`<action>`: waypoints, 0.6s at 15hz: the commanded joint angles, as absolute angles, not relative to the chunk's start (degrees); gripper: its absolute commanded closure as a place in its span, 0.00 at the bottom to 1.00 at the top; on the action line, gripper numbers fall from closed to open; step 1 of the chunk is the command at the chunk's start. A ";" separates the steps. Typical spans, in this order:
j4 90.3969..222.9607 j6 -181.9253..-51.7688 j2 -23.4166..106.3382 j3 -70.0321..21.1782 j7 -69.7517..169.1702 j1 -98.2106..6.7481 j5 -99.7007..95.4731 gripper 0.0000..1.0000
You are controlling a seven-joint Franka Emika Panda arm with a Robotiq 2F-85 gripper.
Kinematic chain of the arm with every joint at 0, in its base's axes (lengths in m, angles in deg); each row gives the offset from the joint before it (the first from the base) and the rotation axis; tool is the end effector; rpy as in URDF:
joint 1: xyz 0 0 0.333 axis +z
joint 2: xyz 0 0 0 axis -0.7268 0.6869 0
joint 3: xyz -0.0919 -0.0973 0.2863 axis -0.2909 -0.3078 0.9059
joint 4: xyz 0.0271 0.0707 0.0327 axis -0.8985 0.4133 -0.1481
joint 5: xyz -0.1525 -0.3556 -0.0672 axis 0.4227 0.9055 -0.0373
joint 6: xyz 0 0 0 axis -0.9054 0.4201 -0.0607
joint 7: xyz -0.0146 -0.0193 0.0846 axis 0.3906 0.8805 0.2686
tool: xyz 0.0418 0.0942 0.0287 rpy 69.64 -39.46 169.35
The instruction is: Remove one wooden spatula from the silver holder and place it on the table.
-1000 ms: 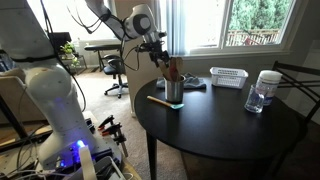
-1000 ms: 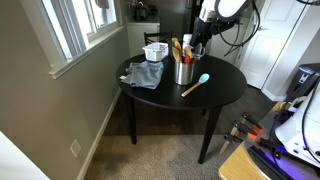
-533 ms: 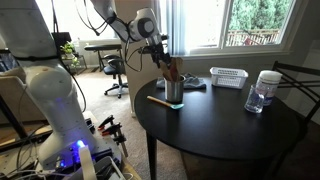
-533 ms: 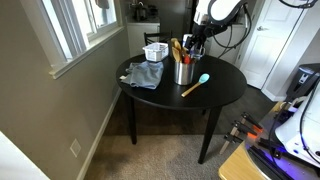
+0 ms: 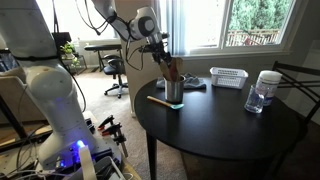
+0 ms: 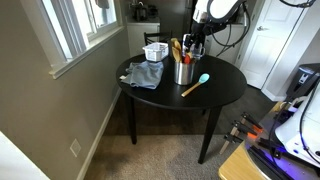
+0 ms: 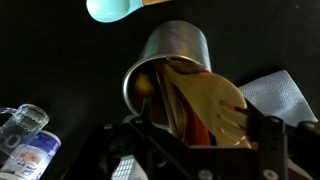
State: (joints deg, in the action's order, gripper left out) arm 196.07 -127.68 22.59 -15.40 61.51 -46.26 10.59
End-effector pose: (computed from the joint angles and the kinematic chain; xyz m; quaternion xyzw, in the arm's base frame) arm 0.5289 0.0536 0.3932 0.9860 0.0060 0.1530 0.0661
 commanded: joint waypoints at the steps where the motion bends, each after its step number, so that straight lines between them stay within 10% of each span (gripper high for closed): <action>1: 196.36 -128.53 22.29 -16.27 61.44 -45.85 10.69 0.47; 9: 197.40 -126.13 18.85 -16.60 62.29 -46.04 11.75 0.95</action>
State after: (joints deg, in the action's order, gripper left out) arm 196.08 -127.61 21.89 -16.24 61.51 -46.26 10.67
